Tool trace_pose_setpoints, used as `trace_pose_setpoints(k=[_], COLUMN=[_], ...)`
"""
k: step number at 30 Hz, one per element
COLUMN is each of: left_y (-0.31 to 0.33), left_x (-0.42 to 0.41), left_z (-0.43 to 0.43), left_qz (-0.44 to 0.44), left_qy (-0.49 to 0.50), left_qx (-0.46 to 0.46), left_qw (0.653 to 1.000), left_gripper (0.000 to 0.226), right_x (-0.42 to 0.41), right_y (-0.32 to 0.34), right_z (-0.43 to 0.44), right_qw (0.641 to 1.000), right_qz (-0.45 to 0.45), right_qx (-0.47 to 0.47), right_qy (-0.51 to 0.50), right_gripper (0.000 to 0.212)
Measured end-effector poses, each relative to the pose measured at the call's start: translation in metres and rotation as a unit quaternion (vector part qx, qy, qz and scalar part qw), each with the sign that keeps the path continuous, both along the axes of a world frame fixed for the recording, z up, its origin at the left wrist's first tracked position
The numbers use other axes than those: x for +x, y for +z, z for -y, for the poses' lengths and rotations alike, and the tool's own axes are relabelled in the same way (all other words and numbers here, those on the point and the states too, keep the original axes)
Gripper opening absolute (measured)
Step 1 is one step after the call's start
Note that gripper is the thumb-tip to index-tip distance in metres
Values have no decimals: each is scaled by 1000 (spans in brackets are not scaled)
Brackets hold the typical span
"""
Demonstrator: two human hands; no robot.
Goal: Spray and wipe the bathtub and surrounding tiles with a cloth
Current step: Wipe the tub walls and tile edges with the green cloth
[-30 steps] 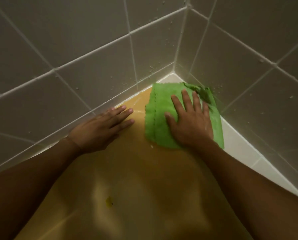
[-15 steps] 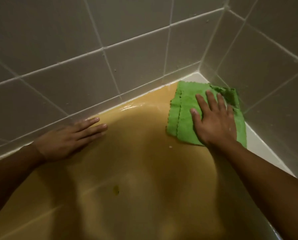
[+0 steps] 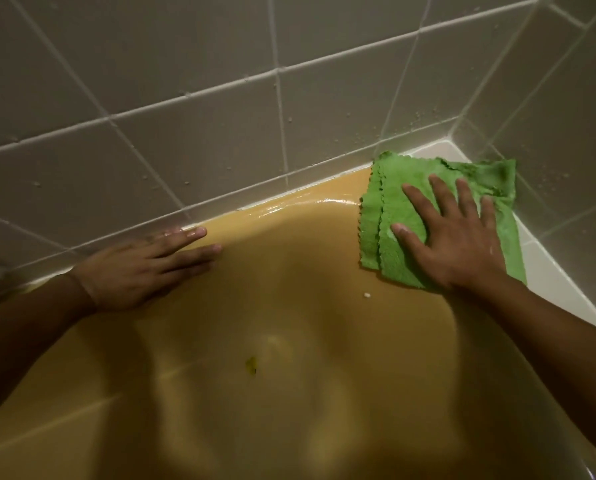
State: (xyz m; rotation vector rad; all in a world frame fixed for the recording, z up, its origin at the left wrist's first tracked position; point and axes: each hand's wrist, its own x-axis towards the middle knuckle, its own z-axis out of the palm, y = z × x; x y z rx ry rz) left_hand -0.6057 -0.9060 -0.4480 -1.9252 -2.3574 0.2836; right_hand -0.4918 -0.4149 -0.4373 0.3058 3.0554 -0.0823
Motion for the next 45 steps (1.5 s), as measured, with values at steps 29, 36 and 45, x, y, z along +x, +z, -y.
trace_pose_setpoints(k=[29, 36, 45], left_y=[3, 1, -1], left_x=[-6, -6, -3], left_z=[-9, -10, -11], left_qz=[21, 19, 54], left_qy=[-46, -37, -19], left_qx=[-8, -5, 63], left_qw=[999, 999, 996], left_gripper=[70, 66, 66], right_x=[-31, -18, -59], right_y=[-4, -10, -18], right_z=[72, 61, 166], right_qw=[999, 995, 987], right_qz=[9, -79, -109], right_qx=[47, 44, -26], right_qy=[-8, -39, -113], right_gripper=[84, 62, 78])
